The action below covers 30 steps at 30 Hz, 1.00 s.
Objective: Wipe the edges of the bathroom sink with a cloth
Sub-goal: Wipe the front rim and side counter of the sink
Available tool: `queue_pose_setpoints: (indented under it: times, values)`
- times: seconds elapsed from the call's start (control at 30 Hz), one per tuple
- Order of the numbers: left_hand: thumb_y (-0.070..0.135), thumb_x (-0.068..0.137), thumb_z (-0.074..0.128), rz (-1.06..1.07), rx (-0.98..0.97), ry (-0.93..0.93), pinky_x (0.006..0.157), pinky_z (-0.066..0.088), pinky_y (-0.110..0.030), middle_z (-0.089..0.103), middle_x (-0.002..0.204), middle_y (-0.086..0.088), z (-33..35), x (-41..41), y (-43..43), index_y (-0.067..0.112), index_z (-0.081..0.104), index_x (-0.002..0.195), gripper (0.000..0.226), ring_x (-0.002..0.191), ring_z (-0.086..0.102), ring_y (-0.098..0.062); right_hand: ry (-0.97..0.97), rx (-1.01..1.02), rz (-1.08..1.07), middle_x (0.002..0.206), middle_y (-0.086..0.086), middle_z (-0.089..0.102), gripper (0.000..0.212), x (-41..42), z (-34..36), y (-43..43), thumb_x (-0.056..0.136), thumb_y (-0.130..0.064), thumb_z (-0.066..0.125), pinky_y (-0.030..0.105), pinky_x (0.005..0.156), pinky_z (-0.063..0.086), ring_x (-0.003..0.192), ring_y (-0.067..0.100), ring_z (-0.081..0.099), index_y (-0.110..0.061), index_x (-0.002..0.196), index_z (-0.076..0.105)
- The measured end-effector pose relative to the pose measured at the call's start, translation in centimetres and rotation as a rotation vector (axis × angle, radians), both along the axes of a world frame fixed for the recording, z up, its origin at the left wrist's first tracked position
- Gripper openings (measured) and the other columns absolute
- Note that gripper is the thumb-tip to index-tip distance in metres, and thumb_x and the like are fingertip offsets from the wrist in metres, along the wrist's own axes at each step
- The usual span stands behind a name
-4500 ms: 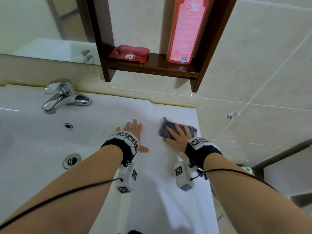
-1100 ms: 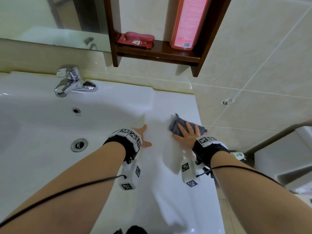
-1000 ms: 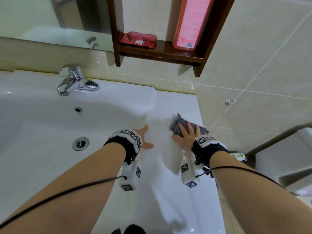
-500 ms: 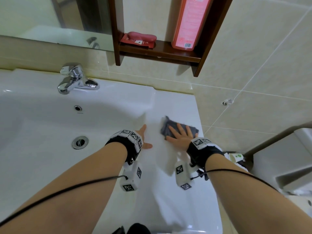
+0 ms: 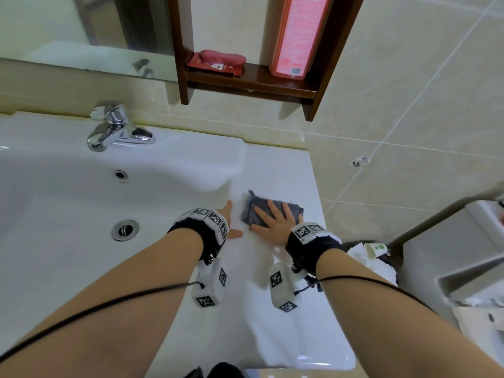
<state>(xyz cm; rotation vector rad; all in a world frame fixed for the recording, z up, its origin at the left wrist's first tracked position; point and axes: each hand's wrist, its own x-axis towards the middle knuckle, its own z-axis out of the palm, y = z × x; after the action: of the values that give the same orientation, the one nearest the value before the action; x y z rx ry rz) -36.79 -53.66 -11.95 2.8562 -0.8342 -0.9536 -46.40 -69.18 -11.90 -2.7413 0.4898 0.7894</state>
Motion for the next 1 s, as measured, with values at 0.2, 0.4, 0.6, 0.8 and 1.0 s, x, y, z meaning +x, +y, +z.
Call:
queue_pose_setpoints:
  times: [0.2,0.4,0.6,0.8,1.0]
  values:
    - [0.061,0.084,0.051,-0.007,0.014,0.014,0.113,0.030,-0.044,0.027,0.154,-0.012,0.4,-0.9,0.5,0.020,-0.010,0.151,0.099,0.138,0.034,-0.033,0.009,-0.079,-0.177,0.153,-0.018,-0.022,0.071,-2.3,-0.1,-4.0,0.080,-0.074,0.023,0.057,0.111,-0.010,0.142,0.022,-0.021,-0.052,0.139,-0.010]
    - [0.060,0.083,0.054,0.012,-0.033,0.061,0.114,0.029,-0.042,0.029,0.154,-0.011,0.6,-1.6,0.9,0.020,-0.012,0.150,0.102,0.138,0.035,-0.032,0.048,-0.113,-0.096,0.154,-0.013,-0.022,0.070,-1.3,0.4,-1.7,0.082,-0.070,0.023,0.062,0.110,-0.006,0.142,0.027,-0.021,-0.049,0.140,-0.011]
    - [0.051,0.081,0.063,0.016,-0.163,0.067,0.102,0.039,-0.032,0.042,0.145,-0.017,1.0,-2.5,0.9,0.014,-0.011,0.151,0.108,0.127,0.048,-0.033,-0.042,-0.029,0.048,0.155,-0.014,-0.017,0.062,0.1,-0.7,3.9,0.087,-0.060,0.030,0.056,0.108,-0.017,0.141,0.022,-0.022,-0.052,0.140,0.000]
    - [0.055,0.077,0.065,0.033,-0.116,0.148,0.104,0.040,-0.033,0.046,0.143,-0.016,1.3,-2.6,1.7,0.018,-0.017,0.149,0.115,0.126,0.050,-0.034,0.057,-0.059,0.028,0.150,-0.015,-0.028,0.054,-1.1,-1.4,-0.6,0.084,-0.064,0.030,0.063,0.105,-0.012,0.138,0.028,-0.028,-0.065,0.123,-0.007]
    - [0.061,0.077,0.061,0.033,-0.091,0.144,0.107,0.039,-0.037,0.049,0.141,-0.015,1.1,-2.8,2.2,0.022,-0.017,0.149,0.114,0.127,0.050,-0.032,0.090,-0.181,-0.072,0.153,-0.013,-0.022,0.069,-2.4,-1.0,-2.7,0.080,-0.072,0.024,0.059,0.112,-0.004,0.141,0.029,-0.022,-0.053,0.138,-0.008]
